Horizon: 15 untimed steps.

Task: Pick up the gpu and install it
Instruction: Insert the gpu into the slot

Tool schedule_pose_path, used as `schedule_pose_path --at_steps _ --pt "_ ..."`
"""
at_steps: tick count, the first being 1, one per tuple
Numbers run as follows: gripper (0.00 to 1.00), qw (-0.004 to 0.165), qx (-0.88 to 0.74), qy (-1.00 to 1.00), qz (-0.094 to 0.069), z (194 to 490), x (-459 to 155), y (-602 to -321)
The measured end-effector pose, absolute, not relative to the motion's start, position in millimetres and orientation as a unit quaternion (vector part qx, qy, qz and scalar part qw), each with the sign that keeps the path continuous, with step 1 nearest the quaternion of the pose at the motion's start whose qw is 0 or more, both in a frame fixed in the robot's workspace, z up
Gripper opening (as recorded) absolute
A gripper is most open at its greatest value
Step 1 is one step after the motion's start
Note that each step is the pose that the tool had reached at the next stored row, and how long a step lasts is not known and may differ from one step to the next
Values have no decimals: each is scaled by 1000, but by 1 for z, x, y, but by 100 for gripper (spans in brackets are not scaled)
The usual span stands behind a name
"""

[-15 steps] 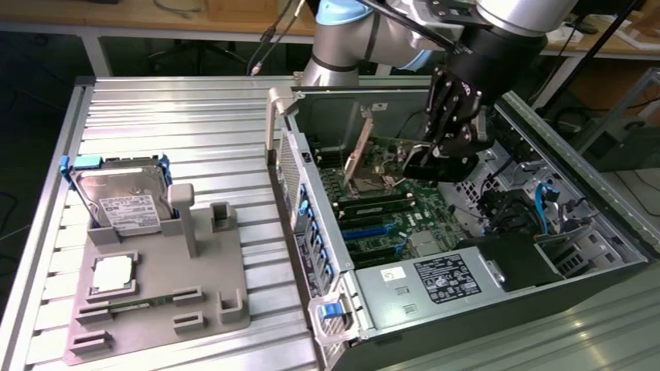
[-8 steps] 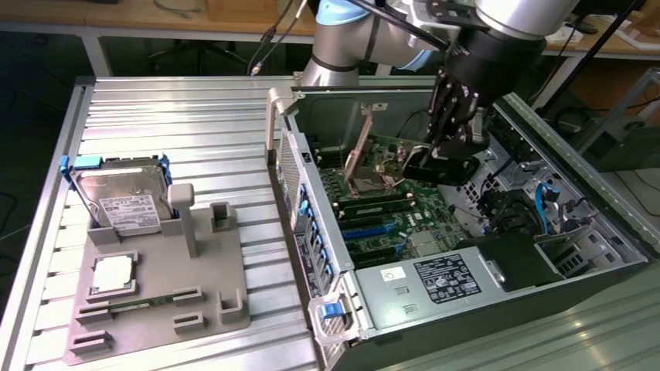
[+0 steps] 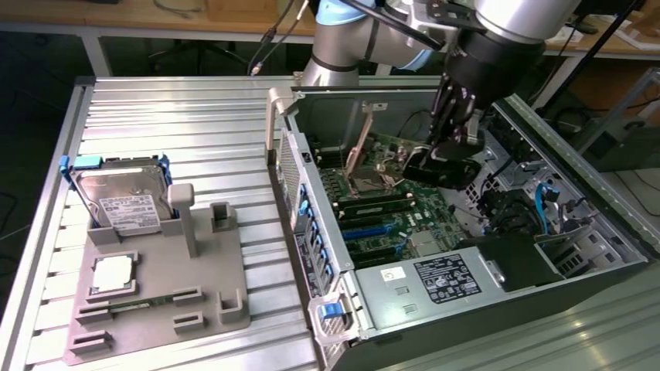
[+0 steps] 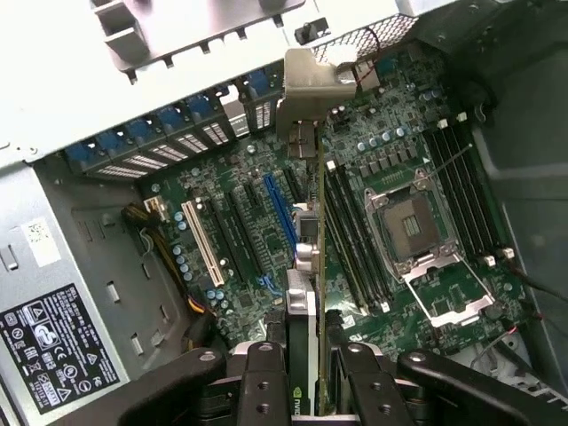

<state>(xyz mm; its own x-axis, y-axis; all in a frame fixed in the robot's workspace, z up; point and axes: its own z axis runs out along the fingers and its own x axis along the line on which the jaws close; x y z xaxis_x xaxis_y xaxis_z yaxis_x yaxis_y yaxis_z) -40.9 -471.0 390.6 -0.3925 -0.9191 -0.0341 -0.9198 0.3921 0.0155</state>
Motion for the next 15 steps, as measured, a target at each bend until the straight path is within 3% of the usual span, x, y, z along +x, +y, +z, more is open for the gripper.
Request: schedule_pose_path --at_steps 15 --pt "27 10 -583 813 16 383 -40 -471"
